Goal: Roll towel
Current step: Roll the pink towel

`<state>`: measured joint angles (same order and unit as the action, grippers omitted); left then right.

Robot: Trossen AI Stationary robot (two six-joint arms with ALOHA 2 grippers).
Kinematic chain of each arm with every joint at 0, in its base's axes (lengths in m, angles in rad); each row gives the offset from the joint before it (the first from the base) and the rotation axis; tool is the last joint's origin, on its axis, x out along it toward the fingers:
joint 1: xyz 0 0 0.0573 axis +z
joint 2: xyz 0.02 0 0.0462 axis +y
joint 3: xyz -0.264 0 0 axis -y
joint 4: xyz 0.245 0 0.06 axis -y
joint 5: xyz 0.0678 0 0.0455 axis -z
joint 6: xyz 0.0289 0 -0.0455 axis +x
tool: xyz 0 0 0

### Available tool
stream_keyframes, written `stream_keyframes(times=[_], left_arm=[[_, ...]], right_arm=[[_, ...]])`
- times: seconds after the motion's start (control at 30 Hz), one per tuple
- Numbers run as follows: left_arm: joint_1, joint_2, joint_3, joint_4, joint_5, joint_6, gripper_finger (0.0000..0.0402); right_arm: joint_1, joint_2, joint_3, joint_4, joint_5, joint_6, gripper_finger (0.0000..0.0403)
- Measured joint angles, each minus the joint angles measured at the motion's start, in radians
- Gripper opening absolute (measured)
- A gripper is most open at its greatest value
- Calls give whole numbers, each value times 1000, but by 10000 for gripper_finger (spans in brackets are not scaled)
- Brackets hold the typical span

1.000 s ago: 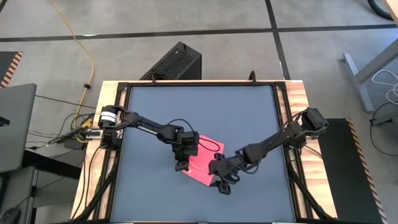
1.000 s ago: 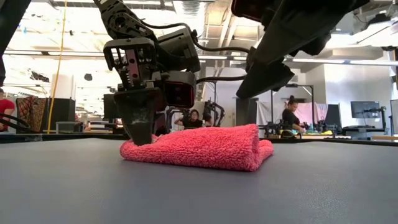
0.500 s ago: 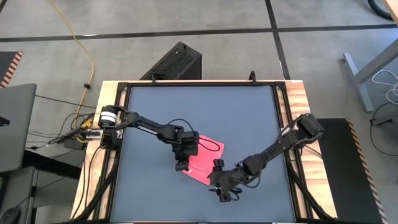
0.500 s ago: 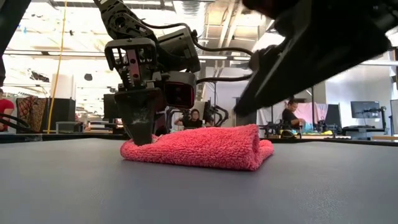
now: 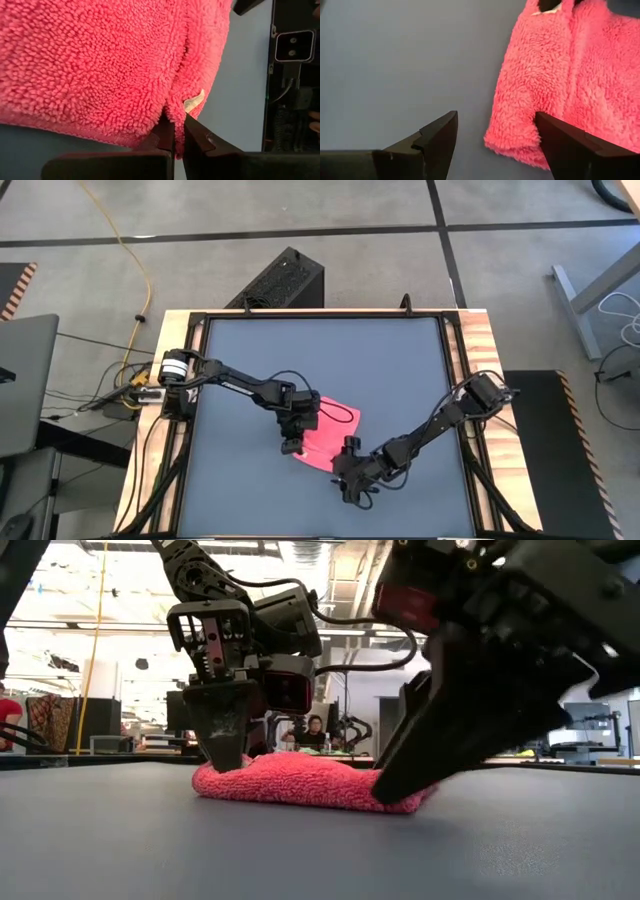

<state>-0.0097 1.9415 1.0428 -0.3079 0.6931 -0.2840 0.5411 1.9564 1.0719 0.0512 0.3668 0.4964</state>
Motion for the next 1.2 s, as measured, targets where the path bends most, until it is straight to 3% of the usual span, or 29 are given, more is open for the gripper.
stream_keyframes(times=[0.17, 0.3, 0.53, 0.73, 0.97, 1.2], left_arm=[[0, 0, 0, -5, -7, 38, 8], [0, 0, 0, -5, 0, 69, 34], [30, -1, 0, -20, 44, 107, 82], [88, -47, -6, -103, 111, 222, 95], [89, -143, -24, -91, 110, 373, 96], [10, -206, -166, 291, 74, 440, 96]], right_arm=[[3, 15, 6, -6, 26, 129, 283], [24, 25, 7, -16, 48, 225, 250], [33, 25, 7, -67, 57, 318, 129], [39, 25, 6, -73, 46, 409, 21], [43, 25, 5, -57, 26, 544, 19], [46, 26, 4, -46, 16, 625, 19]])
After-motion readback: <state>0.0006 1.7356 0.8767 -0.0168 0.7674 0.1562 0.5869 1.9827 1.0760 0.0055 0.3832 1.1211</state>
